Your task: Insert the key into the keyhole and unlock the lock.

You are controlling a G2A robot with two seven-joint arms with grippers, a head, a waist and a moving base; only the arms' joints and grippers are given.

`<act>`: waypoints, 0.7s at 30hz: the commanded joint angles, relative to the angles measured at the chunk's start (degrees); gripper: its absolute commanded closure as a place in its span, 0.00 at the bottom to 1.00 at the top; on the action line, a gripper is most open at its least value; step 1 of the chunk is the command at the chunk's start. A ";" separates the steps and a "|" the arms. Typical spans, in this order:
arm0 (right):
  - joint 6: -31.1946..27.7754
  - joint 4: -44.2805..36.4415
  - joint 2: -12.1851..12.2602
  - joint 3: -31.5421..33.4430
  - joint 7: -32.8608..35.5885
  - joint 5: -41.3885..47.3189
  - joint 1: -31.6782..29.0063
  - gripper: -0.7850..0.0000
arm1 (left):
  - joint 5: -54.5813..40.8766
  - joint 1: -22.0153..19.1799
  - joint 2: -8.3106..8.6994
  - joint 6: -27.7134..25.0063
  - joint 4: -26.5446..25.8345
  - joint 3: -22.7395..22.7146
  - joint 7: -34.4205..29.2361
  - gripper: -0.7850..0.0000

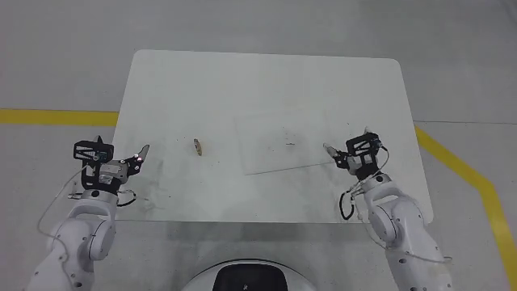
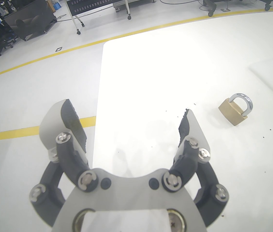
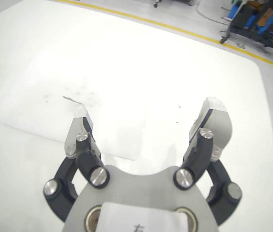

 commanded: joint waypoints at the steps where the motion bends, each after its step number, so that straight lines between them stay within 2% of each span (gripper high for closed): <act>1: -7.00 1.96 0.30 -0.50 3.86 0.77 3.05 0.00 | 0.00 0.00 0.00 0.00 0.00 0.00 0.00 0.00; 6: -18.92 8.28 0.67 -3.80 11.70 2.95 10.39 0.00 | 0.00 0.00 0.00 0.00 0.00 0.00 0.00 0.00; 7: -20.40 9.28 0.70 -4.53 12.79 2.87 11.63 0.05 | 0.00 0.00 0.00 0.00 0.00 0.00 0.00 0.00; 8: -21.84 10.14 0.71 -5.34 13.74 3.03 12.72 0.20 | 0.00 0.00 0.00 0.00 0.00 0.00 0.00 0.00; 9: -22.98 10.88 0.71 -6.01 14.42 3.37 13.76 0.23 | 0.00 0.00 0.00 0.00 0.00 0.00 0.00 0.00; 14: -26.29 12.34 0.63 -9.08 16.05 4.00 17.44 0.34 | 0.00 0.00 0.00 0.00 0.00 0.00 0.00 0.00; 15: -26.63 12.20 0.62 -9.65 16.59 3.74 17.98 0.41 | 0.00 0.00 0.00 0.00 0.00 0.00 0.00 0.00; 16: -26.77 12.05 0.61 -10.28 17.13 3.24 18.48 0.44 | 0.00 0.00 0.00 0.00 0.00 0.00 0.00 0.00; 18: -26.42 12.14 0.53 -11.68 18.34 2.12 19.68 0.46 | 0.00 0.00 0.00 0.00 0.00 0.00 0.00 0.00; 21: -25.97 13.31 0.31 -14.08 20.24 0.56 21.83 0.42 | 0.00 0.00 0.00 0.00 0.00 0.00 0.00 0.00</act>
